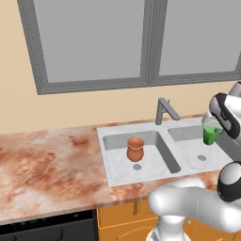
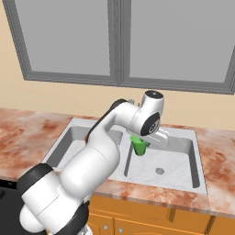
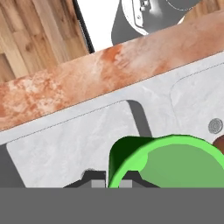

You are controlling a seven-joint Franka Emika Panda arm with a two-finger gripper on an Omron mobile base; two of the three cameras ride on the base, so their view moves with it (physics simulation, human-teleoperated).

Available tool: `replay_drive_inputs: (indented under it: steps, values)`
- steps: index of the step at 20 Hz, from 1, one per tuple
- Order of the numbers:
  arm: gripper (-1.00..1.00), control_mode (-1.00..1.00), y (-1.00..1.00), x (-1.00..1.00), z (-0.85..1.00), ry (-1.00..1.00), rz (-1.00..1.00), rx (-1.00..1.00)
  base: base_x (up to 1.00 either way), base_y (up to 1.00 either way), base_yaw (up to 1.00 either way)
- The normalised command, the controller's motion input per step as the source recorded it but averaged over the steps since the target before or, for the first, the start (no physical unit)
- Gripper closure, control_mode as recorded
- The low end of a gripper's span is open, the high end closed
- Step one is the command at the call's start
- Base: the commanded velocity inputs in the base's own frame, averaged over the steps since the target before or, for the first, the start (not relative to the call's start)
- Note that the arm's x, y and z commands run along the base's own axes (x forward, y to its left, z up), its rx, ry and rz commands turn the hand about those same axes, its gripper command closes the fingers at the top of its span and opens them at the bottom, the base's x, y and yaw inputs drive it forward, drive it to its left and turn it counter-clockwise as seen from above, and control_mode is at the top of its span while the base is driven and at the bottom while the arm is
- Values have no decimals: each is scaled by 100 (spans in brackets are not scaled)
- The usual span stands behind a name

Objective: Place the jug in the left basin and the cup in the right basin of the sink.

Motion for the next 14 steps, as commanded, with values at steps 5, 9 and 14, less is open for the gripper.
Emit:
replay_drive_inputs:
  steps: [5, 9, 14]
  values:
    - [100, -100, -7, 21, -20, 0, -13, 0, 0, 0, 0]
    - [100, -100, -13, 19, -25, 0, -7, 0, 0, 0, 0]
    - [100, -100, -10, 20, -25, 0, -3, 0, 0, 0, 0]
